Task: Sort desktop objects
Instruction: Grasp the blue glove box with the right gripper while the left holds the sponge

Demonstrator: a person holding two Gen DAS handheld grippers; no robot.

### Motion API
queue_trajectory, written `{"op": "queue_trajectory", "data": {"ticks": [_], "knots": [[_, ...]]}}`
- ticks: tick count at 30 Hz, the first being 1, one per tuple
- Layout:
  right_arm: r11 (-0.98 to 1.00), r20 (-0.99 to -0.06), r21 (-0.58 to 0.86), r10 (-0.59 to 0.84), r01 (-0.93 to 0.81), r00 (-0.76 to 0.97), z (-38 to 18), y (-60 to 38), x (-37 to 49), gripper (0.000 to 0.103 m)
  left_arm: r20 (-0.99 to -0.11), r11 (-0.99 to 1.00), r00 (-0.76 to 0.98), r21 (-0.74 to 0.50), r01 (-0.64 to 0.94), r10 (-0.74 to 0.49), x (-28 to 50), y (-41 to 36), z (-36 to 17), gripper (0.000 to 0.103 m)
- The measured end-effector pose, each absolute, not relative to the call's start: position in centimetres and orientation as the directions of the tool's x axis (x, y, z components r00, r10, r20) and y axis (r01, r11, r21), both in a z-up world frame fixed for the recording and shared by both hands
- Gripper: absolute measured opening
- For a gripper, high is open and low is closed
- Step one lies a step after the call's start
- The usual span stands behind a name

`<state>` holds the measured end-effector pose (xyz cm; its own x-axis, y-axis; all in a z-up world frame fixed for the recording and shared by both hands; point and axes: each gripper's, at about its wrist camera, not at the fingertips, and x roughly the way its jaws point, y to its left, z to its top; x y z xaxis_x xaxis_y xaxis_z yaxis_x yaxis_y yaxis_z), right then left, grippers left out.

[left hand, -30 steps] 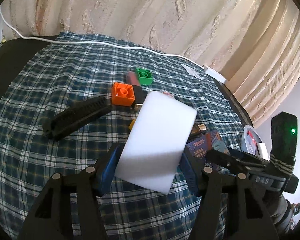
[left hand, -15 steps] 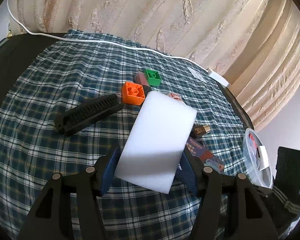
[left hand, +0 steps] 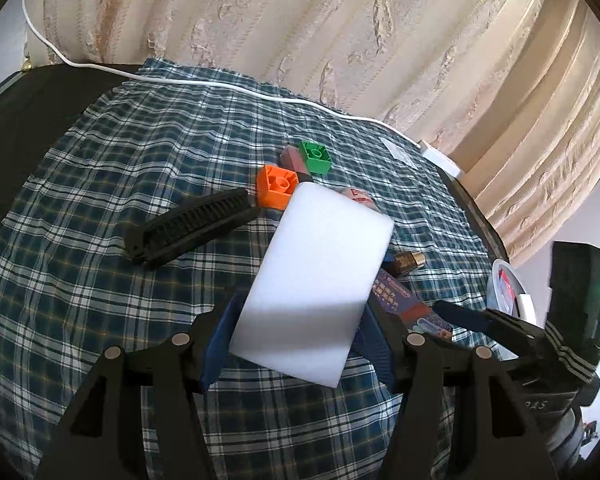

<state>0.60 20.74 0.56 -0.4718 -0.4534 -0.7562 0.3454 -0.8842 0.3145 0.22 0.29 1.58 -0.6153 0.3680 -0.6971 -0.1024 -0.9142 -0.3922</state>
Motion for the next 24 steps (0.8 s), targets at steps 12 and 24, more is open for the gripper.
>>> {"op": "queue_trajectory", "data": {"ticks": [12, 24], "knots": [[-0.891, -0.801, 0.15, -0.363, 0.428, -0.476, -0.3, 18.1, 1.6, 0.084, -0.706, -0.912, -0.604, -0.4, -0.09, 0.37, -0.1, -0.1, 0.9, 0.063], [-0.911, -0.789, 0.112, -0.325, 0.397, -0.522, 0.0, 18.7, 2.6, 0.077, -0.709, -0.912, -0.604, -0.403, -0.076, 0.364, 0.7, 0.0, 0.6, 0.063]]}}
